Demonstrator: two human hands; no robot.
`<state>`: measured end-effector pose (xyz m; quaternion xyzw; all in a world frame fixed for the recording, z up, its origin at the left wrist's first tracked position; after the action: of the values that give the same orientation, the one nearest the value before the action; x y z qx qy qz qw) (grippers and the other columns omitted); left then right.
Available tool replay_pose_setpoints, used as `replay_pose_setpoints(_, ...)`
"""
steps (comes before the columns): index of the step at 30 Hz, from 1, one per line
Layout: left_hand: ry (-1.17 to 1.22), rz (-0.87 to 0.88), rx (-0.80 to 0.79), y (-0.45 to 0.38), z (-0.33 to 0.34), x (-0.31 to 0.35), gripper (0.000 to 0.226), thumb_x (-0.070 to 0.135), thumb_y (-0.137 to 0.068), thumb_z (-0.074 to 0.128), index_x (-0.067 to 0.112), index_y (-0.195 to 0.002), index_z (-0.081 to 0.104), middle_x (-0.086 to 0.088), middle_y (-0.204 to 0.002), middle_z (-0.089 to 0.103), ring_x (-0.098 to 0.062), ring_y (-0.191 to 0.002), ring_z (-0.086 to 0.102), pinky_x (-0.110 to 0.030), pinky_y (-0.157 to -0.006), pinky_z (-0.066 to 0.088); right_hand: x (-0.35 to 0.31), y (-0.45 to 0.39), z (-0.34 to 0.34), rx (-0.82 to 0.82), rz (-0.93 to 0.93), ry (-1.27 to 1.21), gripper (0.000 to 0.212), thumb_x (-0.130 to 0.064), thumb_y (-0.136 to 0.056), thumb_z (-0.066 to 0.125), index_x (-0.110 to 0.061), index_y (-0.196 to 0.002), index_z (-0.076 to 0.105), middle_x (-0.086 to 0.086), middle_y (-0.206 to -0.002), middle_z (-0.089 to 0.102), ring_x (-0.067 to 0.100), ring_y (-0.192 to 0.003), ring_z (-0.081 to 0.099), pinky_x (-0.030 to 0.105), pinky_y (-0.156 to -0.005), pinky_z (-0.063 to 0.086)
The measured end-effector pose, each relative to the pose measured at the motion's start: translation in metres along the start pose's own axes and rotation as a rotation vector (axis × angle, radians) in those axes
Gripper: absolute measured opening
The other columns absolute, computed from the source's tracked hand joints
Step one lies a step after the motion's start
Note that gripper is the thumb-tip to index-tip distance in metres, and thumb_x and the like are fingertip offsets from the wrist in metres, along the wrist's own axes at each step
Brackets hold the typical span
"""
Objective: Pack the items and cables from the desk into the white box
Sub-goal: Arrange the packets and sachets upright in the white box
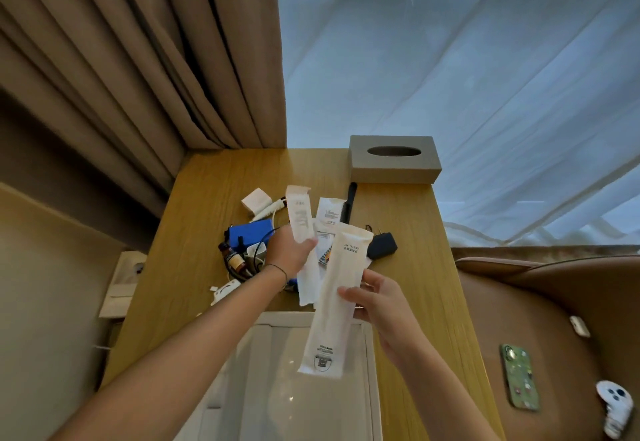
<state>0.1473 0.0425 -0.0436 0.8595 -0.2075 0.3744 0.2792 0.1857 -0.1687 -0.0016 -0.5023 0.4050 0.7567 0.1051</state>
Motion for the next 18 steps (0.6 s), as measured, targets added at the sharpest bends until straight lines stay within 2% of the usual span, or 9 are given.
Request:
replay_pose_setpoints(3, 0.19, 0.005, 0.073, 0.023, -0.037, 0.0, 0.033, 0.024, -0.094, 0.067, 0.012, -0.124, 0.061, -0.009, -0.121, 0.067, -0.021, -0.1, 0.062, -0.032, -0.076, 0.05, 0.013, 0.016, 0.016, -0.012, 0.015, 0.07, 0.034, -0.002, -0.085, 0.074, -0.023, -0.111, 0.071, -0.005, -0.103, 0.079, 0.016, -0.095, 0.075, 0.031, -0.074, 0.062)
replay_pose_setpoints(5, 0.291, -0.002, 0.125, 0.039, -0.063, -0.006, 0.033, 0.021, -0.096, 0.064, 0.01, -0.127, 0.058, -0.009, -0.127, 0.064, -0.022, -0.104, 0.06, -0.035, -0.081, 0.049, 0.027, 0.024, 0.028, -0.008, 0.044, 0.13, 0.035, -0.002, -0.084, 0.075, -0.02, -0.114, 0.071, -0.003, -0.103, 0.079, 0.017, -0.097, 0.075, 0.035, -0.08, 0.062)
replay_pose_setpoints(7, 0.37, -0.029, 0.158, 0.054, -0.088, -0.016, 0.036, 0.018, -0.097, 0.061, 0.011, -0.131, 0.053, -0.008, -0.129, 0.061, -0.025, -0.111, 0.058, -0.037, -0.082, 0.048, 0.044, 0.029, 0.038, -0.008, 0.063, 0.196, 0.035, -0.003, -0.083, 0.076, -0.02, -0.114, 0.071, -0.004, -0.104, 0.078, 0.016, -0.099, 0.074, 0.034, -0.081, 0.061)
replay_pose_setpoints(10, 0.473, -0.087, 0.149, 0.077, -0.116, -0.036, 0.038, 0.013, -0.098, 0.058, 0.014, -0.135, 0.049, -0.005, -0.126, 0.057, -0.022, -0.107, 0.055, -0.038, -0.086, 0.048, 0.072, 0.034, 0.054, -0.033, 0.1, 0.295, 0.033, -0.002, -0.084, 0.075, -0.02, -0.111, 0.072, -0.005, -0.104, 0.078, 0.016, -0.1, 0.073, 0.032, -0.078, 0.06)
replay_pose_setpoints(12, 0.527, -0.121, 0.135, 0.092, -0.13, -0.05, 0.034, 0.009, -0.098, 0.057, 0.02, -0.13, 0.048, -0.001, -0.12, 0.056, -0.022, -0.107, 0.054, -0.041, -0.09, 0.05, 0.092, 0.034, 0.064, -0.047, 0.149, 0.341, 0.033, -0.001, -0.085, 0.074, -0.02, -0.112, 0.07, -0.004, -0.106, 0.076, 0.017, -0.101, 0.072, 0.035, -0.081, 0.061)
replay_pose_setpoints(14, 0.569, -0.125, 0.132, 0.105, -0.142, -0.061, 0.034, 0.006, -0.096, 0.058, 0.025, -0.121, 0.046, 0.001, -0.115, 0.056, -0.022, -0.106, 0.055, -0.041, -0.089, 0.05, 0.111, 0.031, 0.074, -0.072, 0.196, 0.378, 0.034, 0.0, -0.085, 0.072, -0.02, -0.112, 0.068, -0.002, -0.109, 0.075, 0.019, -0.103, 0.07, 0.035, -0.081, 0.061)
replay_pose_setpoints(16, 0.603, -0.136, 0.121, 0.116, -0.15, -0.071, 0.038, 0.004, -0.094, 0.06, 0.027, -0.121, 0.045, 0.001, -0.117, 0.056, -0.021, -0.105, 0.055, -0.04, -0.085, 0.048, 0.13, 0.027, 0.081, -0.085, 0.26, 0.408, 0.033, -0.001, -0.085, 0.072, -0.021, -0.111, 0.067, -0.001, -0.112, 0.073, 0.02, -0.106, 0.069, 0.035, -0.081, 0.061)
replay_pose_setpoints(18, 0.62, -0.149, 0.118, 0.125, -0.156, -0.081, 0.04, 0.004, -0.093, 0.062, 0.026, -0.122, 0.046, 0.0, -0.12, 0.056, -0.02, -0.105, 0.055, -0.037, -0.081, 0.048, 0.146, 0.022, 0.084, -0.063, 0.321, 0.456, 0.029, -0.002, -0.085, 0.073, -0.024, -0.104, 0.067, -0.002, -0.107, 0.073, 0.019, -0.101, 0.069, 0.032, -0.075, 0.061)
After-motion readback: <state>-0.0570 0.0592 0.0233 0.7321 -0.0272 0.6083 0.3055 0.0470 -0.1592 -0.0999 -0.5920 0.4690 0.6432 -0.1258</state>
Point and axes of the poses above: each hand's wrist, its own y-axis away from the middle knuckle, its own z-axis out of the palm, x = y × z, the point moved 6 cm from there along -y, towards the middle knuckle
